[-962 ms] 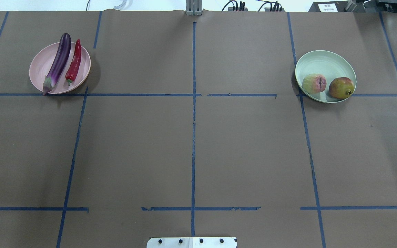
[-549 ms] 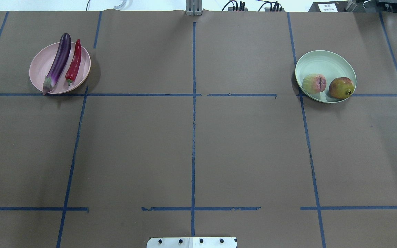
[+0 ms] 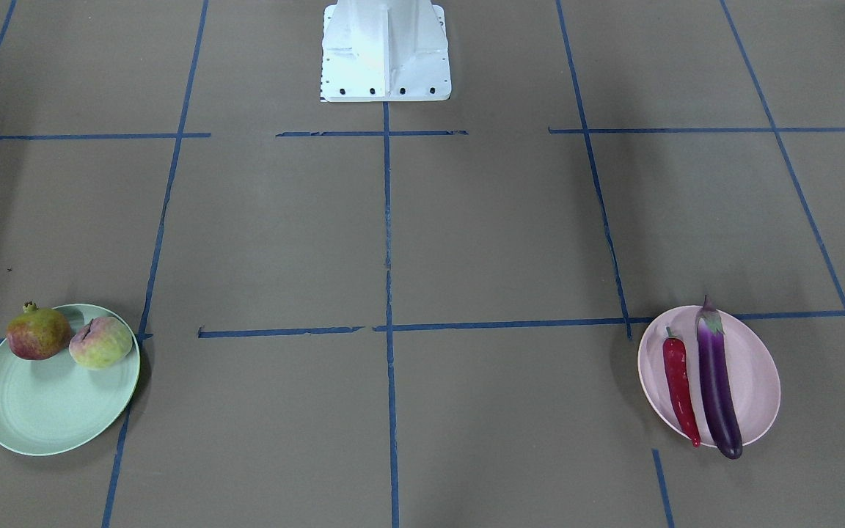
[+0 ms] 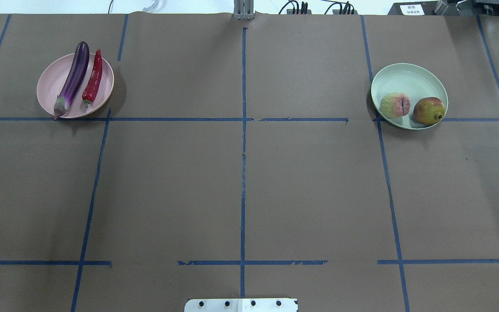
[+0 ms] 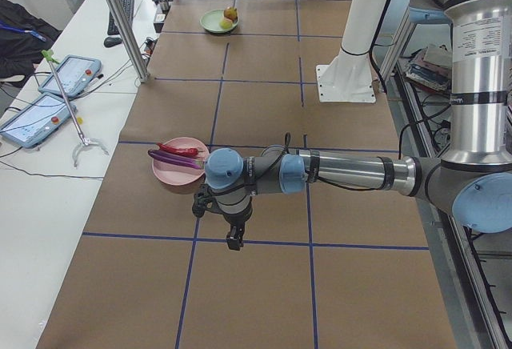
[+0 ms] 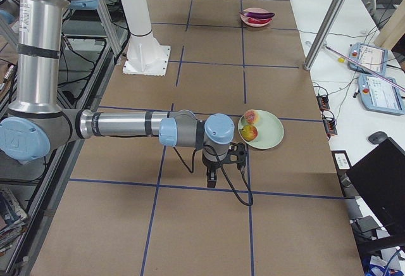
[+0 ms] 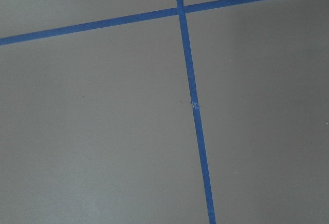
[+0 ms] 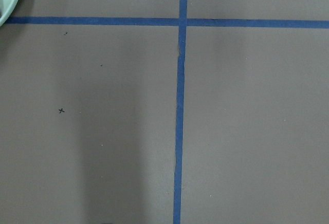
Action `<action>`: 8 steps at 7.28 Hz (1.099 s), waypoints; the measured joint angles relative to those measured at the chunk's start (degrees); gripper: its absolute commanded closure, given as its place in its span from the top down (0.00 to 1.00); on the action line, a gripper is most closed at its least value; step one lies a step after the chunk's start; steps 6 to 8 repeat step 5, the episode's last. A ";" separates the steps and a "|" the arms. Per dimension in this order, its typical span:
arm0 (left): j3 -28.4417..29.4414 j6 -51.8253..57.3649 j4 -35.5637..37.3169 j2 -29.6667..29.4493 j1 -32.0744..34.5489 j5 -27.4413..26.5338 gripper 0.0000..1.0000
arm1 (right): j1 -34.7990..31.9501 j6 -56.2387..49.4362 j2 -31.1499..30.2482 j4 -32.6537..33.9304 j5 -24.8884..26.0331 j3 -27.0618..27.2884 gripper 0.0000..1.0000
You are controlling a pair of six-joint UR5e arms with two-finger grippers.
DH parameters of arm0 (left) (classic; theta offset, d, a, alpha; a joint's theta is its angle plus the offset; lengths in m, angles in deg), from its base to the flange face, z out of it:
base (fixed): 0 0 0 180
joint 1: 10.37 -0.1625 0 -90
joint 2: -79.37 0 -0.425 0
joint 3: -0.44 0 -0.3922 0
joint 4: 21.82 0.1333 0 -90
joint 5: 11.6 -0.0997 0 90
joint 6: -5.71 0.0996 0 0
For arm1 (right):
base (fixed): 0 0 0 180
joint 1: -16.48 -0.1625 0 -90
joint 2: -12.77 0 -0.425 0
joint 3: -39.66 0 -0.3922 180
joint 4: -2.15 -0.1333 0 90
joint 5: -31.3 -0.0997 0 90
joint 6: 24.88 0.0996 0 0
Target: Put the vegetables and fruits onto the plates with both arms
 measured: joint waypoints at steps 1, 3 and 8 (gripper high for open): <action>-0.38 0.00 -0.04 -0.13 -0.03 0.00 1.00 | 0.00 -0.01 0.02 0.00 -0.03 0.02 1.00; -0.95 0.00 -0.06 -0.21 -0.03 0.00 1.00 | 0.00 -0.01 0.03 0.00 -0.06 0.07 1.00; -1.06 0.00 -0.06 -0.20 -0.04 0.00 1.00 | 0.00 -0.01 0.09 0.00 -0.06 0.10 1.00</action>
